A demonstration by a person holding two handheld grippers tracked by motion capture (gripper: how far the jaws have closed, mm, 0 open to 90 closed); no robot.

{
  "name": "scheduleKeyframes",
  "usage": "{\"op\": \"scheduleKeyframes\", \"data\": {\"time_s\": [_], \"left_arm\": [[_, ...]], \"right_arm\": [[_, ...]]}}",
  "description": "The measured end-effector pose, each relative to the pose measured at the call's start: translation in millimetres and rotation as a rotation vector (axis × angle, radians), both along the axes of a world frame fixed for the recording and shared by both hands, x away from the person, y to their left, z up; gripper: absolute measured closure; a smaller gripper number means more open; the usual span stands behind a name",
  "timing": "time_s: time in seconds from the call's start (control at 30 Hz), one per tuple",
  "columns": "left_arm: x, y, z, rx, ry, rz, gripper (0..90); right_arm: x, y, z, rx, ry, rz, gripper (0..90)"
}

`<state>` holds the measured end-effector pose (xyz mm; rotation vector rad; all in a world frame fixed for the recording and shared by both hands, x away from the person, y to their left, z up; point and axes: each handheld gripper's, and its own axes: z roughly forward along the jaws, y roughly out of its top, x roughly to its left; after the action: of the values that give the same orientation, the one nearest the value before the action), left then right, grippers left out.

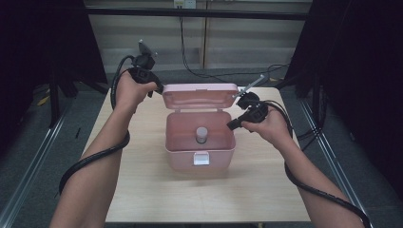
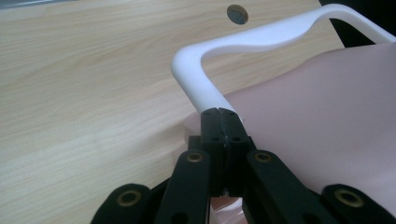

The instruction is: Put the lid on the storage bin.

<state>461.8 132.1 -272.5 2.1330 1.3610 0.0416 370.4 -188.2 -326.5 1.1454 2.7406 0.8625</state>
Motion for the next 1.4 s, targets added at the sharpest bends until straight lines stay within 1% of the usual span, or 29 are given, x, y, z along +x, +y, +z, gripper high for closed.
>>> {"op": "scheduleKeyframes", "data": {"time_s": [0.17,0.2,0.37,0.43,0.5,0.53,0.73,0.77,0.8,0.87,1.03,1.13,1.23,1.4], "left_arm": [[-2.6,0.1,-5.1,0.006,0.004,-0.008,90.0],[-3.0,0.0,-6.3,-0.001,0.006,-0.002,90.0],[-3.9,0.5,-11.0,-0.009,0.014,-0.008,90.0],[-3.9,0.8,-11.7,-0.005,0.011,-0.014,90.0],[-4.2,0.9,-12.5,-0.008,0.011,-0.01,90.0],[-4.8,0.8,-12.8,-0.018,0.013,-0.003,90.0],[-6.6,-0.9,-15.4,-0.024,0.018,-0.01,90.0],[-6.8,-0.8,-15.9,-0.018,0.015,-0.012,90.0],[-7.2,-0.6,-16.4,-0.015,0.018,-0.012,90.0],[-7.6,0.7,-17.9,-0.02,0.018,-0.012,90.0],[-8.8,3.3,-21.4,-0.019,0.023,-0.005,89.6],[-9.7,4.2,-22.6,-0.022,0.021,-0.001,88.5],[-10.4,6.0,-24.3,-0.017,0.016,0.002,86.8],[-12.1,9.7,-28.7,-0.02,0.0,0.011,81.7]], "right_arm": [[-0.5,-0.8,0.3,0.003,-0.001,-0.004,90.0],[-0.3,-1.4,0.2,0.005,0.0,-0.002,90.0],[0.0,-4.1,2.6,0.01,-0.01,-0.012,90.0],[0.0,-4.6,3.2,0.012,-0.014,-0.014,90.0],[0.5,-5.9,4.3,0.011,-0.015,-0.011,90.0],[0.5,-6.4,4.6,0.011,-0.017,-0.016,90.0],[1.3,-9.9,5.1,0.018,-0.021,-0.025,90.0],[1.2,-10.3,5.1,0.017,-0.02,-0.022,90.0],[0.9,-10.2,3.7,0.001,-0.017,-0.018,90.0],[-0.3,-11.4,0.9,0.011,-0.017,-0.018,90.0],[-3.6,-11.0,-3.3,0.016,-0.017,-0.003,90.0],[-4.8,-10.8,-3.3,0.018,-0.016,-0.002,90.0],[-5.9,-10.4,-3.9,0.018,-0.02,0.001,90.0],[-8.5,-10.0,-7.2,0.013,-0.019,0.003,90.0]]}}
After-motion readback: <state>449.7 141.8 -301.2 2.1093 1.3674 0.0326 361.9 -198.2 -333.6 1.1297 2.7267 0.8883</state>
